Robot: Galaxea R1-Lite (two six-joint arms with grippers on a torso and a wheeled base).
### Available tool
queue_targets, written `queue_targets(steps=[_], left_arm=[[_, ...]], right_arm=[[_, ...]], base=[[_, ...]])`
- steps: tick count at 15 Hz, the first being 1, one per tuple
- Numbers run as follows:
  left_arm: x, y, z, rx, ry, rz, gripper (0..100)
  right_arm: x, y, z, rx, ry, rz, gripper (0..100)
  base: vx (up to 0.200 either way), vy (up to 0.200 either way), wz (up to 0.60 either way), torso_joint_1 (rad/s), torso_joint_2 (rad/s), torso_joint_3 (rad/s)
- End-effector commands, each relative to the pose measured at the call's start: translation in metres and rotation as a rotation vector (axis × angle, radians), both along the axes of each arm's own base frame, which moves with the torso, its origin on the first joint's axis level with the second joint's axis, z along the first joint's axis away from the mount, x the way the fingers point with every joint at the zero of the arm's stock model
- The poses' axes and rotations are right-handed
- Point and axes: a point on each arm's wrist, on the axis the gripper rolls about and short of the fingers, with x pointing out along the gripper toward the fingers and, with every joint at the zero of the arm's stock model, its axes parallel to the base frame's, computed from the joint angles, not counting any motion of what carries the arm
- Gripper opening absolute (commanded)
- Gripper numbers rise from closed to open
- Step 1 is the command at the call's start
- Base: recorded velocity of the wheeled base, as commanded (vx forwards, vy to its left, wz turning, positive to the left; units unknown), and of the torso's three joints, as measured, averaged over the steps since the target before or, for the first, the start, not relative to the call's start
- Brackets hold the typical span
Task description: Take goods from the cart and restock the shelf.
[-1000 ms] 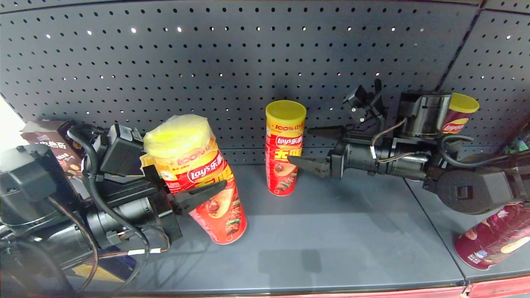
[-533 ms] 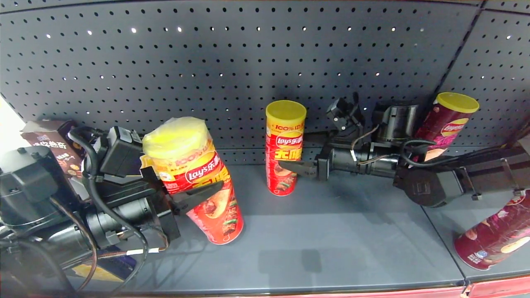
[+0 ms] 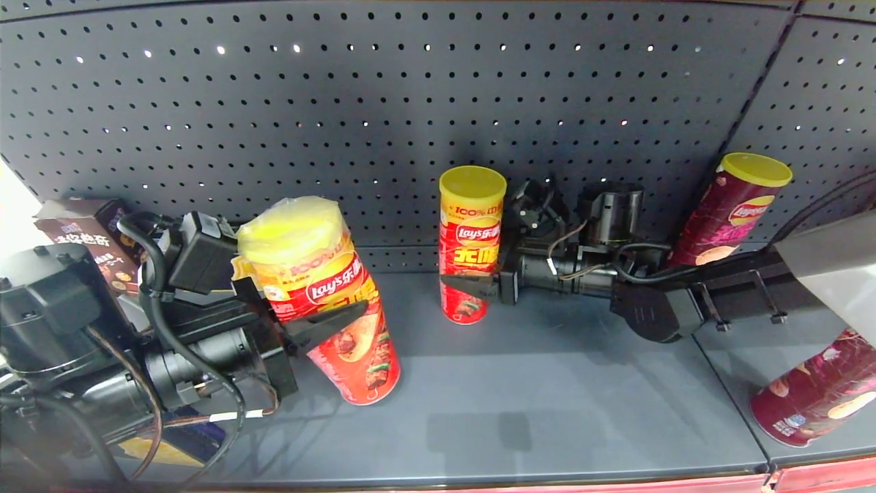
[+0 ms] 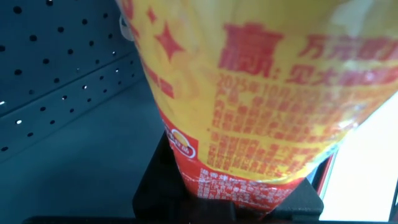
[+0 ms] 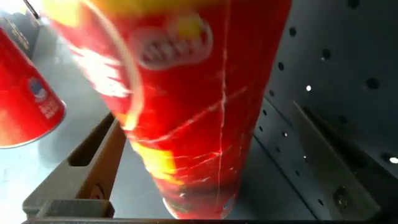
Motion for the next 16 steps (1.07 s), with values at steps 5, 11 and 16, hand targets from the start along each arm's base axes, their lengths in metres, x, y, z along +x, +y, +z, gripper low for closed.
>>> queue_targets(steps=[5,11,16], left_arm=[[0.000,0.001,-0.001,0.001,0.004,0.004,0],[-0.001,0.002,-0.002,0.003,0.008,0.007,0],[-0.004,0.003,-0.007,0.009,0.026,0.006,0]], right_arm=[[-0.002,0.006,-0.004,-0.008,0.011,0.006,0],[-0.023,-0.001,0.018,0.009,-0.020,0.019,0],[-0.092,-0.006,0.036,-0.013,-0.078,0.060,0]], base=[[0.000,0.000,0.00,0.000,0.00,0.000],[0.000,0.000,0.00,0.000,0.00,0.000],[0.000,0.000,0.00,0.000,0.00,0.000]])
